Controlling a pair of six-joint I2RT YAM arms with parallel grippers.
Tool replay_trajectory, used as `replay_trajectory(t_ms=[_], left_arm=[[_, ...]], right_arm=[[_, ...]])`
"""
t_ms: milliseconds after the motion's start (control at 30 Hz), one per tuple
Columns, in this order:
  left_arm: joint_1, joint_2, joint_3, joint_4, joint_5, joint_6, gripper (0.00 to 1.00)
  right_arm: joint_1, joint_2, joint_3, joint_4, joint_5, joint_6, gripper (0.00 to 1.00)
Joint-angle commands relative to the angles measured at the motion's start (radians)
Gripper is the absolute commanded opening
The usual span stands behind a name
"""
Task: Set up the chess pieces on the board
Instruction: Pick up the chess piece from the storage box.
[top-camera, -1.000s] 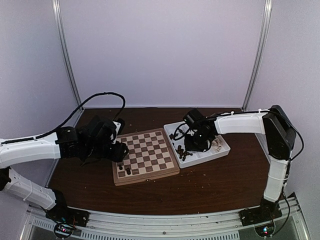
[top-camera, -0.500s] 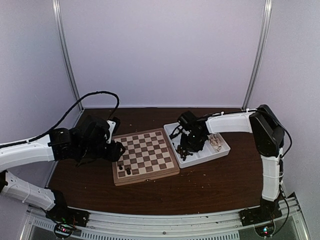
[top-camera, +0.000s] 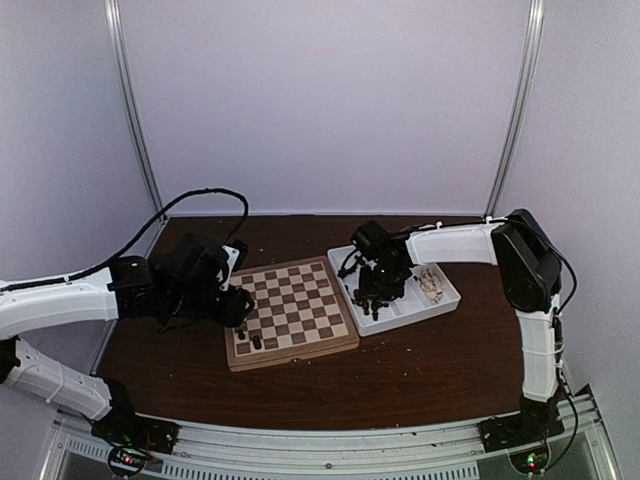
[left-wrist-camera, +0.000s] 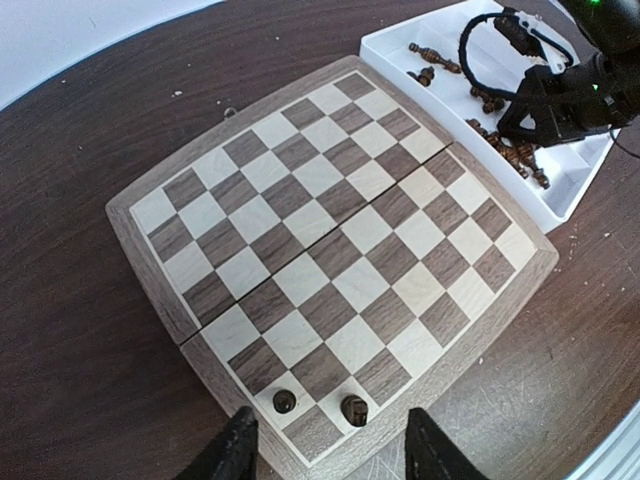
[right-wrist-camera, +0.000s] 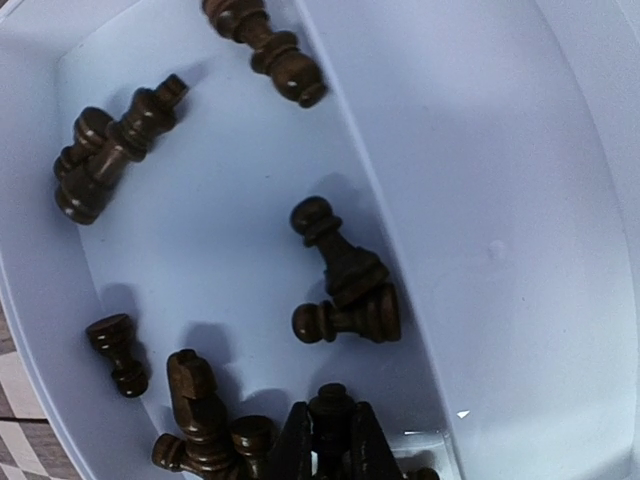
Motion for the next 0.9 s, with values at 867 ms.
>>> replay_trajectory(t_ms=[867], left_arm=[[0.010,0.185,0.110,0.253,0.276,0.041,0.53]], right_arm=[[-0.017,-0.442,-0.505,0.714,-0.287,-0.427,0.08]])
